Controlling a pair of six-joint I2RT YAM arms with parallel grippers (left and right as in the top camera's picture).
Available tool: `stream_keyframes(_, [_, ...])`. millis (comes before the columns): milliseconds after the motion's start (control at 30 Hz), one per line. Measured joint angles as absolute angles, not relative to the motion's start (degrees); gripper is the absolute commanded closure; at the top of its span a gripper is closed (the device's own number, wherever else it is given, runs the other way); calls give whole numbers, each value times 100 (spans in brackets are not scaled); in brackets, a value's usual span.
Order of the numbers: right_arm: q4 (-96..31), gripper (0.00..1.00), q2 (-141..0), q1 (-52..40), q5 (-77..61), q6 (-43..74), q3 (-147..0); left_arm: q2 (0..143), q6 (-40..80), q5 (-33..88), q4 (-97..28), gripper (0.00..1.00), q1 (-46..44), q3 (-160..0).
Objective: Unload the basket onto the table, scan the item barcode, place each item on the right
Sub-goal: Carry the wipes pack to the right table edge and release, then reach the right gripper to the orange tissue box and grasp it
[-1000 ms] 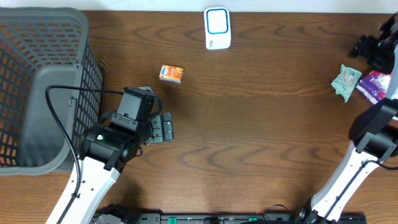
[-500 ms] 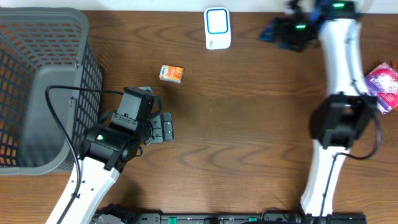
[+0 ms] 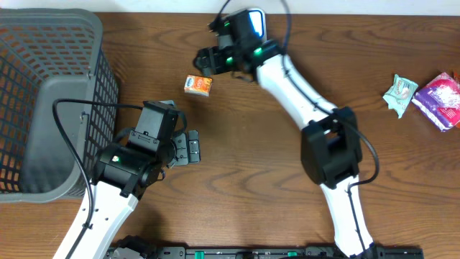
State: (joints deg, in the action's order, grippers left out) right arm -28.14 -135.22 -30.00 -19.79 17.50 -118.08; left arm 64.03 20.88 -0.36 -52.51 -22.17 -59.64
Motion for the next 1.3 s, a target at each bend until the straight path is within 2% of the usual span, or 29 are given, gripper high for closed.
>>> stream_keyframes(267, [-2005,18,-13644,-3424,-1288,2014,-11489,6403,2091,-36,-5251,2,-2217,-5964])
stream_keyframes(367, [-2025,23,-13788,-3439,-1223,2043,-11489,6403,2091,-36,-5251,2,-2217,-5964])
stream_keyframes(433, [-2189,28,-13948,-3437,-1194,2051,-11489,6403,2091,-36,-5251,2,-2217,-5964])
stream_keyframes(700, [-3140,28,-14140,-3435,-1328,1946,-11461,6403,2091,-34,-5251,2,-2217,-5964])
stream_keyframes(933, [-4722,32,-13758,-3437,-1721,1741,-11443,6403,2091,-34,-5251,2,-2217,-5964])
stream_keyframes(1033, [-4657,51,-13382,-3437,-1684,1647,-11408,6403,2091,-36,-5251,2,-2217,-5964])
stream_keyframes(1067, [-4501,65,-13270,-3437,-1621,1627,-11406,6403,2091,-36,-5251,2,-2217,-5964])
stream_keyframes(1167, [-3767,93,-12923,-3437,-1326,1640,-11406,6403,2091,-34,-5253,2,-2217,-5964])
stream_keyframes(1200, [-3485,99,-12875,-3437,-1225,1699,-11419,6403,2088,-34,-5251,2,-2217,-5964])
stream_keyframes(1300, [-2882,99,-12866,-3437,-913,1892,-11441,6403,2091,-34,-5253,2,-2217,-5964])
